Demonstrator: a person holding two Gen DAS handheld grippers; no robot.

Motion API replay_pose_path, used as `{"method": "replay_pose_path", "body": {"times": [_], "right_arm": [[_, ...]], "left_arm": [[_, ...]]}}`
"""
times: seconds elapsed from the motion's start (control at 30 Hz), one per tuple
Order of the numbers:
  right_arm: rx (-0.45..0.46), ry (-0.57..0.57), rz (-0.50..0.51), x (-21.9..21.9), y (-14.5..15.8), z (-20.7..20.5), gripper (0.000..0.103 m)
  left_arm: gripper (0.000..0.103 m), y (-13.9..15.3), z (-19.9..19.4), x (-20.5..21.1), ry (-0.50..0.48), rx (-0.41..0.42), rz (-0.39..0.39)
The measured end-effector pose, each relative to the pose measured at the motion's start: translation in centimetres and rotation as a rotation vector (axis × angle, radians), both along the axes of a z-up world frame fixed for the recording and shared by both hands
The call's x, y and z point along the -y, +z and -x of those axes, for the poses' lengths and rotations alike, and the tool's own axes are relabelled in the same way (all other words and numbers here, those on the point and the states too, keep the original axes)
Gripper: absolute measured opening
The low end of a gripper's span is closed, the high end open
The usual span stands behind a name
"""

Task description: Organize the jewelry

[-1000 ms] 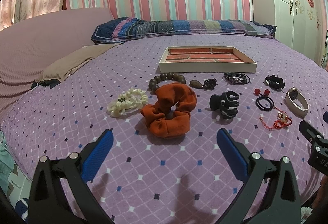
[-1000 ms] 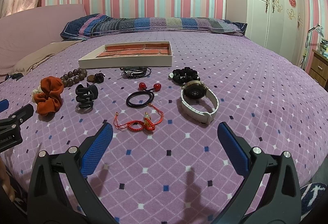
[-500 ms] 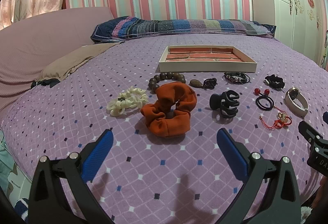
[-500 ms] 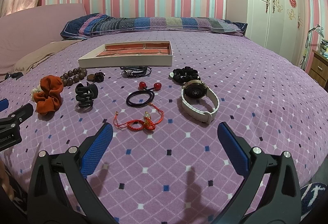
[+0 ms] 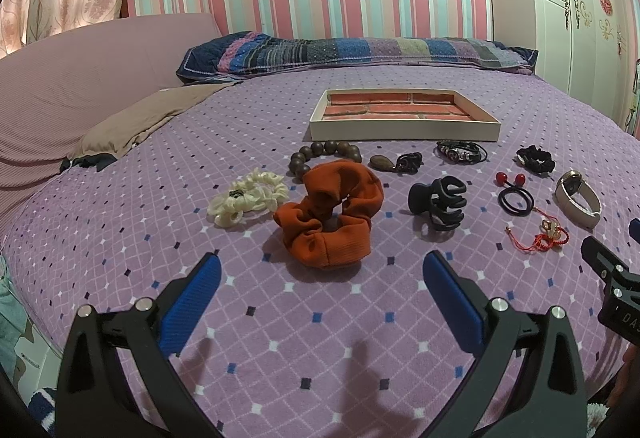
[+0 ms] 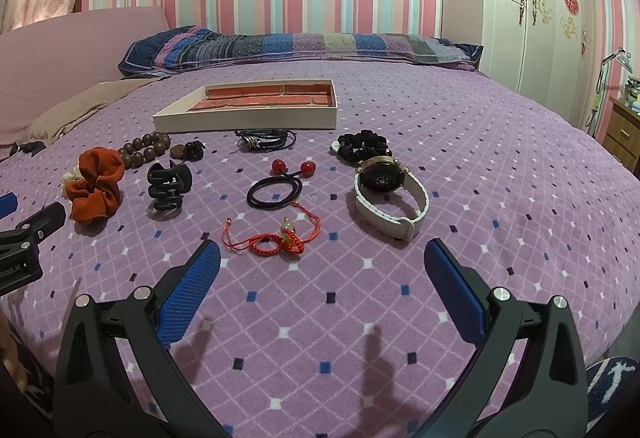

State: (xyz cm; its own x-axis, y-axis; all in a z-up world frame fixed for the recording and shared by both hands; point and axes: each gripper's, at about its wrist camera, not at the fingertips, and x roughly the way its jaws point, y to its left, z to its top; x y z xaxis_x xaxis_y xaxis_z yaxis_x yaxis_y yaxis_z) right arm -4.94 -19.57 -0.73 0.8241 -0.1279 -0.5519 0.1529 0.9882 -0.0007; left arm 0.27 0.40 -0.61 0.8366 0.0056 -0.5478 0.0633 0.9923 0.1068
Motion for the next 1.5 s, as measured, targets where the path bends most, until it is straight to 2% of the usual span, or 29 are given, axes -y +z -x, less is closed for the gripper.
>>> {"method": "replay_pose_path", "body": {"times": [0.93,1.3,1.5], "right_arm": [[-0.011,0.007,0.012,-0.4,-1.2,-1.1,0.099],[0.016,-0.001,0.045,-1.0,0.0,-2.4,0.099],[0.017,0.021,0.066,-1.5,0.5,-3.5,0.099]], "left_arm": [[0.099,-0.6,-0.7,-0.5,-0.001,-0.029,0.017],[0.099,-0.4,-1.8,-1.3,-0.018,-0.024,0.011],[0.099,1.1,-2.7,-1.3,-0.049,-0.033,0.069]]}}
